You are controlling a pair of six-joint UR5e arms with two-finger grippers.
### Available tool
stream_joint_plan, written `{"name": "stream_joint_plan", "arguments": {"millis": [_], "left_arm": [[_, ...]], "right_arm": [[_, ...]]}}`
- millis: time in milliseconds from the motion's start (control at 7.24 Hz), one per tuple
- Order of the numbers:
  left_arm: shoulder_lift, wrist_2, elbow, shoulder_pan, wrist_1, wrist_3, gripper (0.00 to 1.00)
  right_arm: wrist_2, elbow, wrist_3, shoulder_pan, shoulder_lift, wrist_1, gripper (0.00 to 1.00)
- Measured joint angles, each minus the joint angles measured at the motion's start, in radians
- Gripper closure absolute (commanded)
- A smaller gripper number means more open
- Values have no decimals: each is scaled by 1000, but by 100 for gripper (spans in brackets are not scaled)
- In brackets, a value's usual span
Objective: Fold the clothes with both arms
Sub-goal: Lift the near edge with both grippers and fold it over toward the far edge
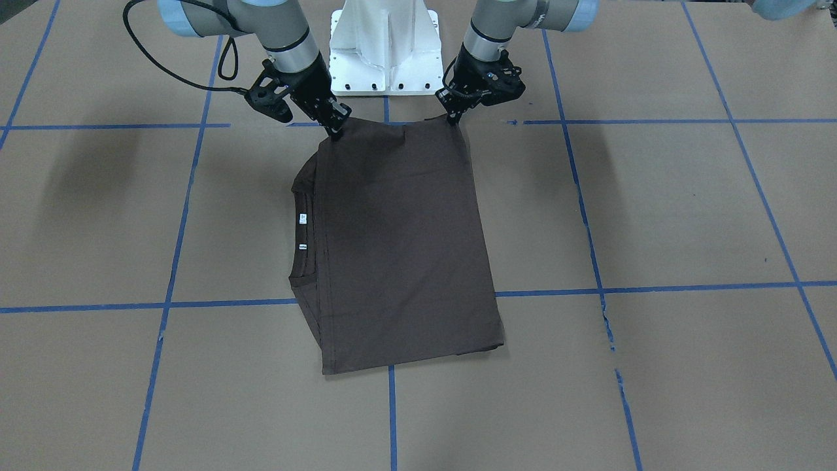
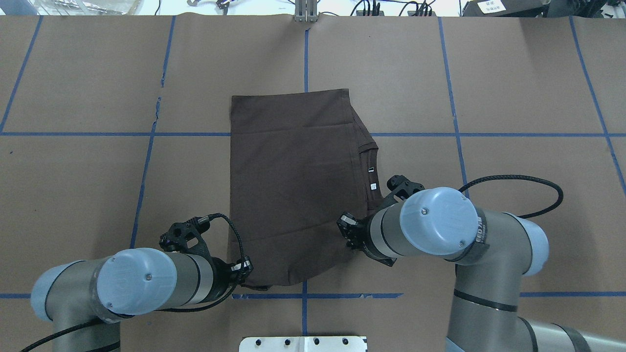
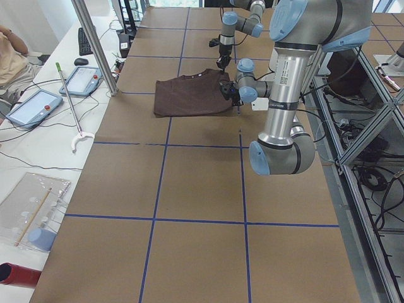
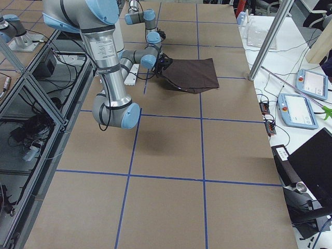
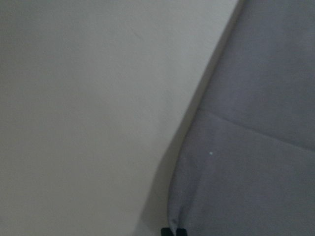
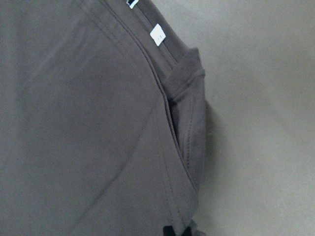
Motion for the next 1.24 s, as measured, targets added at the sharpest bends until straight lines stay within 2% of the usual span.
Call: {"name": "stream_joint_plan", "arguments": {"millis": [276, 414, 552, 828, 1242], "left_arm": [[1, -79, -134, -36, 19, 4, 100], [-18, -119, -163, -107, 42, 20, 100], [-47, -176, -148, -210, 54, 71, 100], [-115, -256, -7, -371, 55, 207, 100], [-226, -256, 279, -466, -39, 307, 100]], "right_arm": [[2, 134, 24, -21, -84, -20, 100], [20, 148, 23, 21, -71, -39, 100], [71, 114, 18, 105, -14, -59, 100], [151, -91, -13, 259, 153, -73, 100], [187, -453, -97, 364, 394, -60, 100]]}}
